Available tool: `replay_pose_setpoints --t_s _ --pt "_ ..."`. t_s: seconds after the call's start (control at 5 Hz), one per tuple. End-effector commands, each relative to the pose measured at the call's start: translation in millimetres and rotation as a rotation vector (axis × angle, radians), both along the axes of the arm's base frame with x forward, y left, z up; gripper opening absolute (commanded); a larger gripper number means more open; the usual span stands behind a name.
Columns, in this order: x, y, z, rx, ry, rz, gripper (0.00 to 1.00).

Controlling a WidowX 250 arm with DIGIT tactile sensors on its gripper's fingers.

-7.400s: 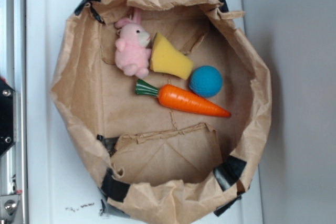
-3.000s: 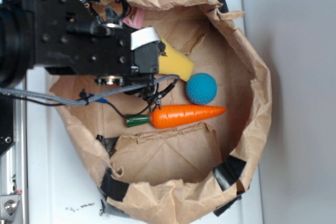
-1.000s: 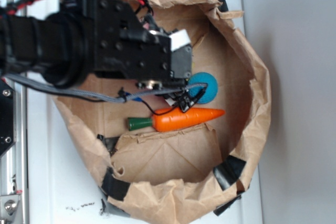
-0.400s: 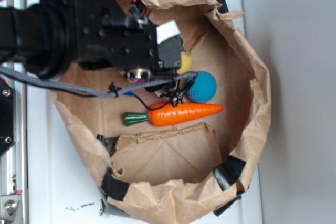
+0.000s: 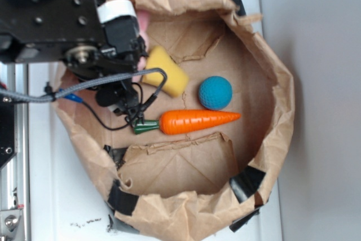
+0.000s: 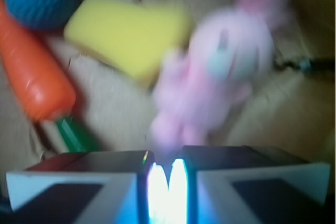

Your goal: Grab the pink bunny.

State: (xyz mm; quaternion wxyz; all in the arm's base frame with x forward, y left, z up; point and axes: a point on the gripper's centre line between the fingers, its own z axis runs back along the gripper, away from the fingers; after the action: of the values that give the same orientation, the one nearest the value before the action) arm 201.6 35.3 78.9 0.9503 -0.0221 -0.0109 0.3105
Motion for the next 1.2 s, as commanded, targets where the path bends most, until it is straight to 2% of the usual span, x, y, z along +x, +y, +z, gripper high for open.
replay_pose_setpoints --t_s 0.0,0.2,0.4,0.6,1.0 --pt "40.1 4.0 42.0 -0.036 -0.056 0.004 0.00" --pt "52.7 3.9 39.5 -0.022 -0.059 0.016 0.00" --pt "60.8 4.7 33.8 -0.007 -0.067 0.008 1.00" --pt "64.1 9.6 29.7 0.006 -0.074 -0.005 1.00" --pt "56.0 23.4 4.5 0.065 -0.077 -0.077 1.00"
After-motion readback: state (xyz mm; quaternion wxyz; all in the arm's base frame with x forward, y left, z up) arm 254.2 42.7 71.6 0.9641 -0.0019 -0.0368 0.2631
